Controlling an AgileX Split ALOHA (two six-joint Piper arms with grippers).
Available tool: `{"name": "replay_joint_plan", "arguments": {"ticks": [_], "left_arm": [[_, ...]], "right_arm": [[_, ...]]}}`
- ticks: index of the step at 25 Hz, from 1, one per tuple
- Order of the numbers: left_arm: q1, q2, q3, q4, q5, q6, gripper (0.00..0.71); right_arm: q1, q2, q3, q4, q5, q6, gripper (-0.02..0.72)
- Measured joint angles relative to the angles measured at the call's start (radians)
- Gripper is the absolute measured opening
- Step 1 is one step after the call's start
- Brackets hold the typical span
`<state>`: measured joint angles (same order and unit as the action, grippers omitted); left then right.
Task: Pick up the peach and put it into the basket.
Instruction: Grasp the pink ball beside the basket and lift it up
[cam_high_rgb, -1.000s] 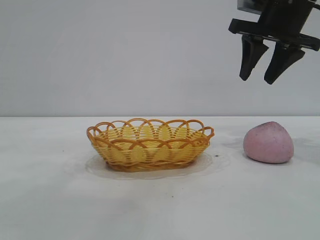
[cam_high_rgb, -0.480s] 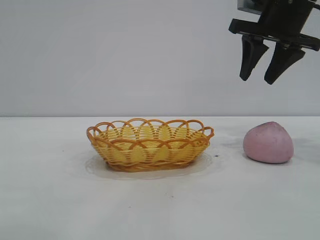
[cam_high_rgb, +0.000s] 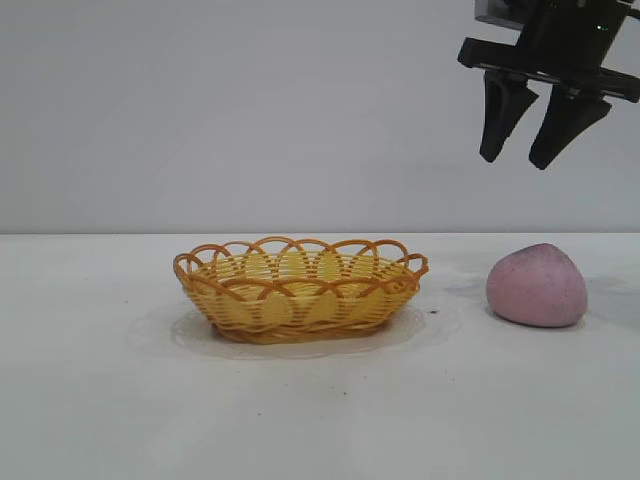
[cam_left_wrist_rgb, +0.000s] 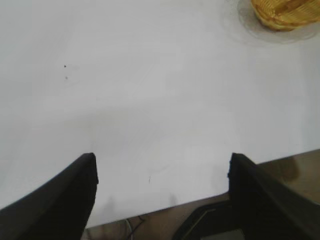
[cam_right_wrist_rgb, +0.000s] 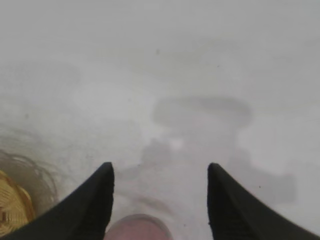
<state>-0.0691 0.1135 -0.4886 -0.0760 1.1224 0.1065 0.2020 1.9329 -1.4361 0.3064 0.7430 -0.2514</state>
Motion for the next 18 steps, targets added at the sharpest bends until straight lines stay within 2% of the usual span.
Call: {"name": "replay_joint_plan", "arguments": {"ticks": [5,14,18], "left_arm": [[0.0,-0.125,0.002,0.033,-0.002,-0.047,0.484],[0.0,-0.131,0.005,0.039,-0.002,-0.053,0.484],[0.0,-0.131,0.005,0.039,-0.002,-0.053,0.484]], "right_arm": [[0.0,0.0,0.0,0.0,0.0,0.0,0.393],[0.001,0.002,-0.002,-0.001,0.009,-0.011,0.393],[0.001,0.002,-0.002,-0.001,0.049,-0.026,0.393]]}}
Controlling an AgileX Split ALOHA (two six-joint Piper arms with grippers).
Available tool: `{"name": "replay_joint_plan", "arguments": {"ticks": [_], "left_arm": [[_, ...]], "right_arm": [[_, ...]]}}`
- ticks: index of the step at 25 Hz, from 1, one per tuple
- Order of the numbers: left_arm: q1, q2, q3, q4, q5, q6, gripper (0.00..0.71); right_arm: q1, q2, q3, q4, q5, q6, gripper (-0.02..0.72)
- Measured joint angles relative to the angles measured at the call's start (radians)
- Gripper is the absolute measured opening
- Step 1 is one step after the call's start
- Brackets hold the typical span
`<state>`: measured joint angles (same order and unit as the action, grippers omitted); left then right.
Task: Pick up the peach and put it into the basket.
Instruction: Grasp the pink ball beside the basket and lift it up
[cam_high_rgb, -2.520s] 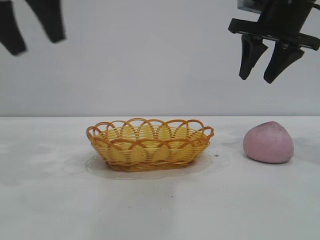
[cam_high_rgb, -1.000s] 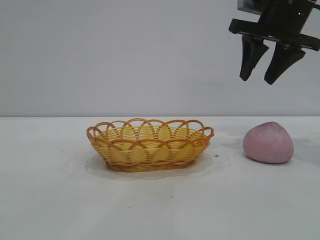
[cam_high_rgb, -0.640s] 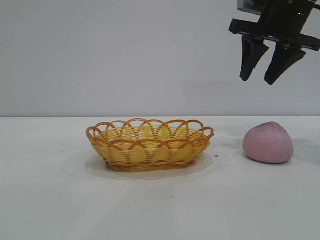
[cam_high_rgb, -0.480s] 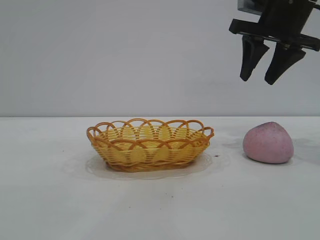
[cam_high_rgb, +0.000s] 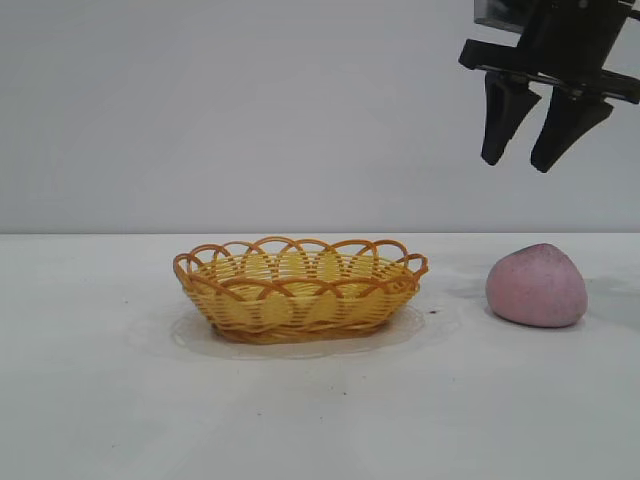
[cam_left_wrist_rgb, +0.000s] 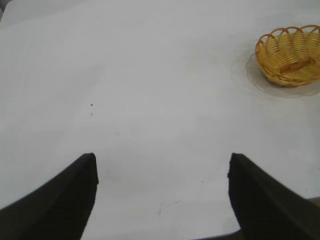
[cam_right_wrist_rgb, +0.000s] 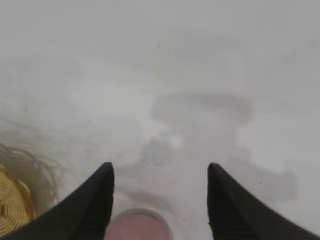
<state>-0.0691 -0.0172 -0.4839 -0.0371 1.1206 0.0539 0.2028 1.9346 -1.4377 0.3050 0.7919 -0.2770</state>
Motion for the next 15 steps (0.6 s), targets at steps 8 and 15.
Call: {"name": "replay_joint_plan", "arguments": {"ticks": [8,15], "left_arm": [[0.038,0.0,0.0,0.0,0.0,-0.003,0.484],[0.131,0.0,0.0,0.0,0.0,-0.003,0.484]], "right_arm": [[0.0,0.0,0.0,-0.004,0.135,-0.024,0.393],[0.0,0.0,0.0,-0.008,0.224,-0.025,0.34]]}}
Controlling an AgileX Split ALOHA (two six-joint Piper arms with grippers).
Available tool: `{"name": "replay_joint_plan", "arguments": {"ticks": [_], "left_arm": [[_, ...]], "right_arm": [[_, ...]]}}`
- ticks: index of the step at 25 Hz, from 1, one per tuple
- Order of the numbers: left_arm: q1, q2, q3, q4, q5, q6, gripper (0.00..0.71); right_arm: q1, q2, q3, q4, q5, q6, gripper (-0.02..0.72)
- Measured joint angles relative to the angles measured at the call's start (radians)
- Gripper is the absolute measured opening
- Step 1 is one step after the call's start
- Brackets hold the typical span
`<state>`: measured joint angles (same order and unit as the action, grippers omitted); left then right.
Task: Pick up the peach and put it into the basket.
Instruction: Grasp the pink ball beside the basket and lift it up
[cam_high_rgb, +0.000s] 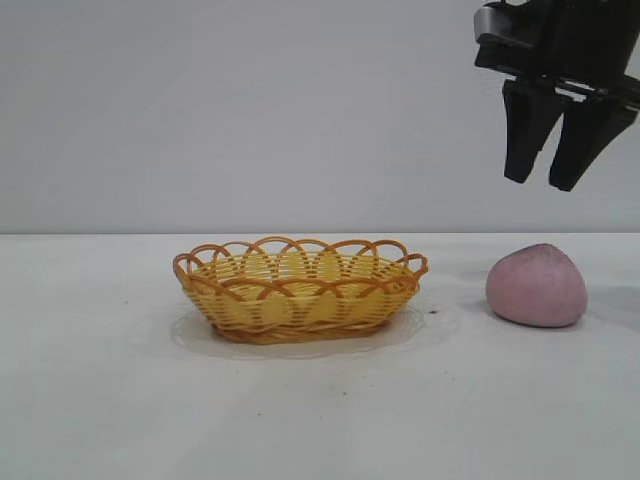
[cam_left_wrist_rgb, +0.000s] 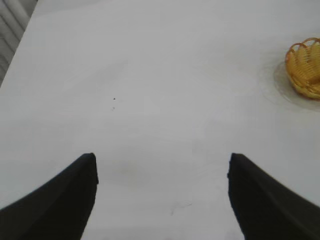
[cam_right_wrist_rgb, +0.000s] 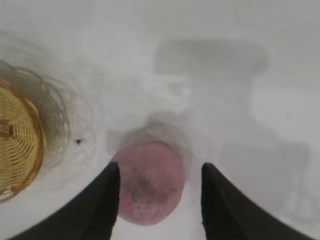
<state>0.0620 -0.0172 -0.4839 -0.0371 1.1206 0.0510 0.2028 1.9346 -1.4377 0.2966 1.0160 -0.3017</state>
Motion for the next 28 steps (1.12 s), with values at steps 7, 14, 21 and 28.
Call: {"name": "replay_joint_plan", "arguments": {"ticks": [7,14,21,28], "left_arm": [[0.0,0.0,0.0,0.0,0.0,0.0,0.484],[0.0,0.0,0.0,0.0,0.0,0.0,0.484],[0.0,0.0,0.0,0.0,0.0,0.0,0.484],[0.0,0.0,0.0,0.0,0.0,0.0,0.484]], "right_arm": [[0.046,0.0,0.0,-0.022,0.056,0.0,0.34],[0.102,0.059,0.0,-0.132,0.075,0.093,0.34],[0.102,0.127,0.0,-0.135,0.077,0.102,0.248],[0.103,0.14,-0.016,-0.135,0.086,0.085,0.0]]}}
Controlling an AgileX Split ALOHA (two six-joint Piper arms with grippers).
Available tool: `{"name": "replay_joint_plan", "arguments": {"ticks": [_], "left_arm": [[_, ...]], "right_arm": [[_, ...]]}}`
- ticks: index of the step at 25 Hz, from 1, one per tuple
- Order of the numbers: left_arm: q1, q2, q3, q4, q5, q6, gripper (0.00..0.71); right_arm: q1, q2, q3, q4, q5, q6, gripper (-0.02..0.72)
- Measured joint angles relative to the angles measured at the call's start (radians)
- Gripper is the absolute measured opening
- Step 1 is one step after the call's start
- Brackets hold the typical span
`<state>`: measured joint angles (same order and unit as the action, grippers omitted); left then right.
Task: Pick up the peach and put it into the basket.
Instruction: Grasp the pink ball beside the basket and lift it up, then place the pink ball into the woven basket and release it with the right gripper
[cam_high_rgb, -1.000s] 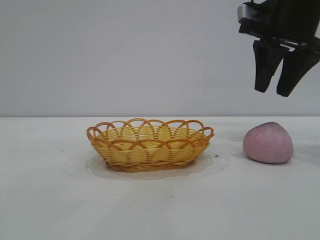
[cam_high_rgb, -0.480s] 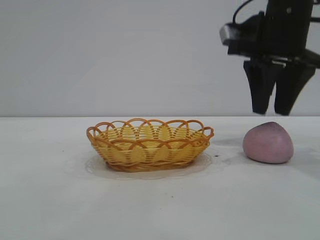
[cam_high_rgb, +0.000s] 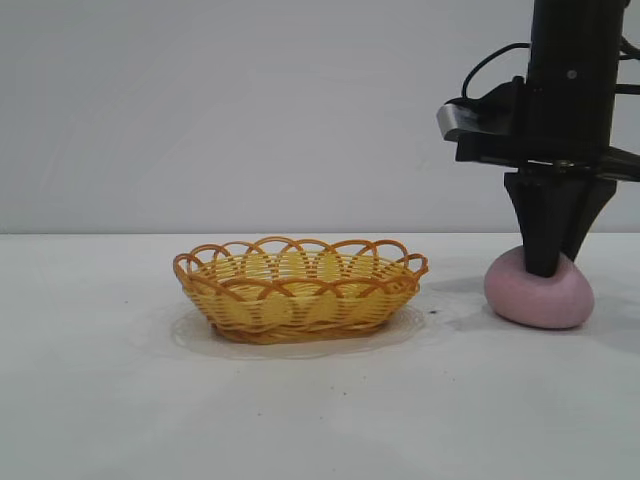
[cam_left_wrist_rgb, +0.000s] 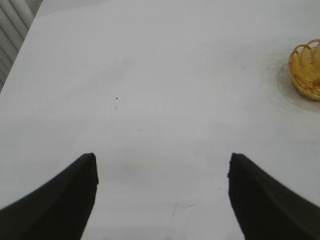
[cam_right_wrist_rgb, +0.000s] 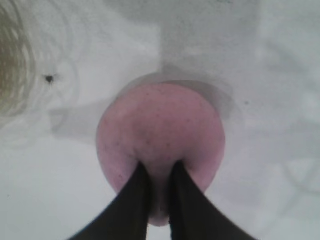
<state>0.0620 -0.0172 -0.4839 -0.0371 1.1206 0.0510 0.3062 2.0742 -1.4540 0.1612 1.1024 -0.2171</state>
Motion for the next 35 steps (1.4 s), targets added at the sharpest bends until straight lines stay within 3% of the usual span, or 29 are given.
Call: {"name": "replay_joint_plan", "arguments": {"ticks": [6,11,16,23,30,31,33,35], "left_arm": [[0.0,0.0,0.0,0.0,0.0,-0.002,0.484],[0.0,0.0,0.0,0.0,0.0,-0.002,0.484],[0.0,0.0,0.0,0.0,0.0,-0.002,0.484],[0.0,0.0,0.0,0.0,0.0,-0.002,0.484],[0.0,0.0,0.0,0.0,0.0,-0.002,0.484],[0.0,0.0,0.0,0.0,0.0,-0.002,0.484],[0.0,0.0,0.0,0.0,0.0,-0.002,0.484],[0.0,0.0,0.0,0.0,0.0,-0.002,0.484]], "right_arm": [[0.0,-0.03,-0.122,-0.003,0.059,-0.004,0.0],[0.011,-0.069,-0.264,0.1,0.112,-0.006,0.0],[0.117,-0.069,-0.291,0.114,0.118,-0.006,0.0],[0.266,-0.008,-0.291,0.107,0.073,-0.007,0.0],[0.296,0.077,-0.291,0.099,0.025,-0.007,0.0],[0.296,0.088,-0.291,0.099,0.021,-0.007,0.054],[0.296,0.104,-0.291,0.105,0.019,-0.007,0.054],[0.296,0.116,-0.291,0.108,0.021,-0.007,0.16]]}}
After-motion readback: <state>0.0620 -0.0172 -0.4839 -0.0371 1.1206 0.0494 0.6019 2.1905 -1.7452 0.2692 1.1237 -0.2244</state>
